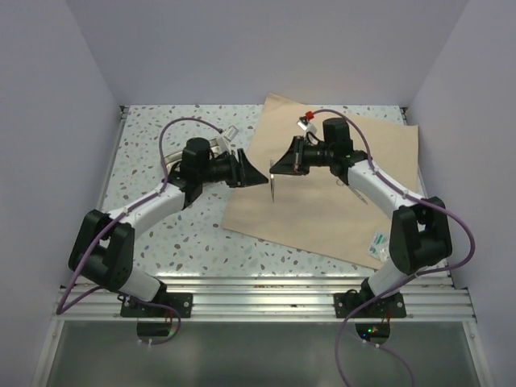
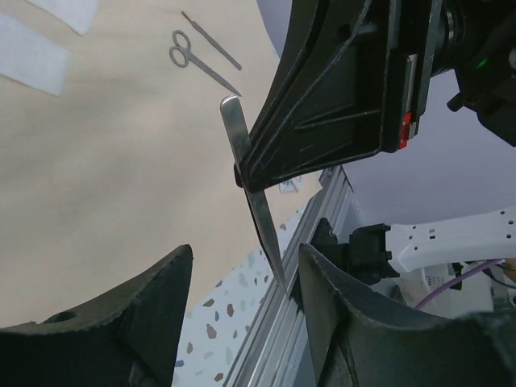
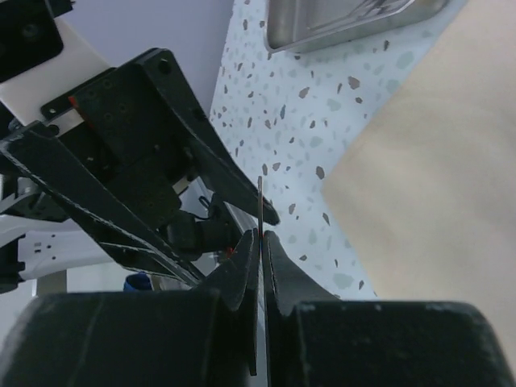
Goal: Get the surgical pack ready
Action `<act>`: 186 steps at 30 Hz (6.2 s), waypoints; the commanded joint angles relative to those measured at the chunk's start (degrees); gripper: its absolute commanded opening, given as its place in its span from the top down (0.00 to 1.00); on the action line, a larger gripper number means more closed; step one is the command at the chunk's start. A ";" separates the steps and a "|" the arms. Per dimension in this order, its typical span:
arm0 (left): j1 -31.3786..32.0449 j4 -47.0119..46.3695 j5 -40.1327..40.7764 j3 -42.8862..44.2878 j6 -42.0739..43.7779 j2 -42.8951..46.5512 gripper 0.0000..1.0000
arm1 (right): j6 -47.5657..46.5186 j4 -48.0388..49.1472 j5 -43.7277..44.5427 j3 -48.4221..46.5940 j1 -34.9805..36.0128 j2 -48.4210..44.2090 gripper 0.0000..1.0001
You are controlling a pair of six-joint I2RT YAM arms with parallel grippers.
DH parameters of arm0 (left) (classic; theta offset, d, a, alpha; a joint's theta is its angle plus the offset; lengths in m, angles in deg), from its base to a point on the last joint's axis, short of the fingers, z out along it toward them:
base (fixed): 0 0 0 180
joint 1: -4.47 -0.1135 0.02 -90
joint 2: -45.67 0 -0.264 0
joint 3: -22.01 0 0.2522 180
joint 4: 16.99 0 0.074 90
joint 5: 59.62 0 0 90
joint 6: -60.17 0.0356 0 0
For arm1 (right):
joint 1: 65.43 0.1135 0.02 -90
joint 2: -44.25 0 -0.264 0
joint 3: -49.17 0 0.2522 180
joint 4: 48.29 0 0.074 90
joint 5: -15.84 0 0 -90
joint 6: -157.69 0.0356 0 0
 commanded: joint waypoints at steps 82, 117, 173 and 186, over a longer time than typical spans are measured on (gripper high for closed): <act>-7.41 53.18 48.92 36.70 43.80 -19.88 0.51 | -22.90 -39.02 44.40 -21.55 -9.53 12.73 0.32; -7.15 40.00 19.74 24.75 31.38 -10.29 0.50 | -56.05 -32.18 49.44 -14.96 -18.24 21.18 0.46; -5.14 18.74 3.84 16.32 8.28 -9.67 0.41 | -10.38 -14.02 26.58 -5.39 -10.26 3.61 1.00; 0.84 15.65 6.73 15.96 4.13 -11.52 0.42 | 9.25 -3.79 33.44 -4.77 5.14 1.67 1.00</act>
